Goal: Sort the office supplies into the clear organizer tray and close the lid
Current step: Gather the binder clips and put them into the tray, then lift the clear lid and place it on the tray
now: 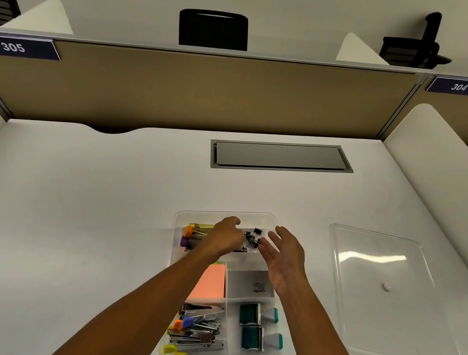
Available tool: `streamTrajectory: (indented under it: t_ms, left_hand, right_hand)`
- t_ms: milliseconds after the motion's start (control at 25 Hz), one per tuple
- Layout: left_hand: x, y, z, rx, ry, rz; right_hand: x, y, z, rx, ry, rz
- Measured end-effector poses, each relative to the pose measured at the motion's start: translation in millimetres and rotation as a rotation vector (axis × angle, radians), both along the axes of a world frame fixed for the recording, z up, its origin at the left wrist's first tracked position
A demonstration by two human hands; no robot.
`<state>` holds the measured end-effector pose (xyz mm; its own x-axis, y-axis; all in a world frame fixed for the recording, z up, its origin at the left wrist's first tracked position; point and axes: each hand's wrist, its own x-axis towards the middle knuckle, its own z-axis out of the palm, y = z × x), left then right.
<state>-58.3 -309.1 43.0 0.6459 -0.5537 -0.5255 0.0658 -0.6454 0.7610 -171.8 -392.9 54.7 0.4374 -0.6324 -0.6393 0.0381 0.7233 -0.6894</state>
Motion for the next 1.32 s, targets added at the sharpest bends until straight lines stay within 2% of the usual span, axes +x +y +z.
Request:
streamTrajectory:
  t_ms: [120,240,360,520,600,800,1080,1320]
  left_hand:
    - [1.4,11.1,-1.1,-0.147,-0.087,0.124]
    - [-4.1,35.7,-1.0,-0.280,-0.211,0.230]
    - [-15.4,66.4,0.8,-0.289,-0.381,0.257]
    - [-26.6,97.8,-10.8,-0.248,-0.557,0.280]
    - [-35.3,107.9,-20.3,-0.181,-0.611,0.232]
    - [-55.6,123.5,-34.0,0.087,-0.526,0.079]
    - [-66.3,144.4,-30.9,0.220,-0.549,0.045]
    - [-66.8,154.9,-20.5,0.255,-0.530,0.030]
  right_hand:
    - [-12.1,-3.3,1.2,-0.131,0.012,0.009]
    - [-28.6,-5.3,1.5,-0.382,0.141,0.111]
    - [-47.6,-4.0,-6.8,-0.667,0.327,0.240]
    - [-71.6,0.1,-25.2,-0.872,0.580,0.472]
    - [-81.3,4.9,-31.0,-0.913,0.640,0.560]
    - [-91.5,14.6,-35.6,-0.917,0.622,0.638]
    - [-95.9,19.2,-34.7,-0.932,0.581,0.697]
    - [-100.0,28.6,-29.7,-0.956,0.564,0.760]
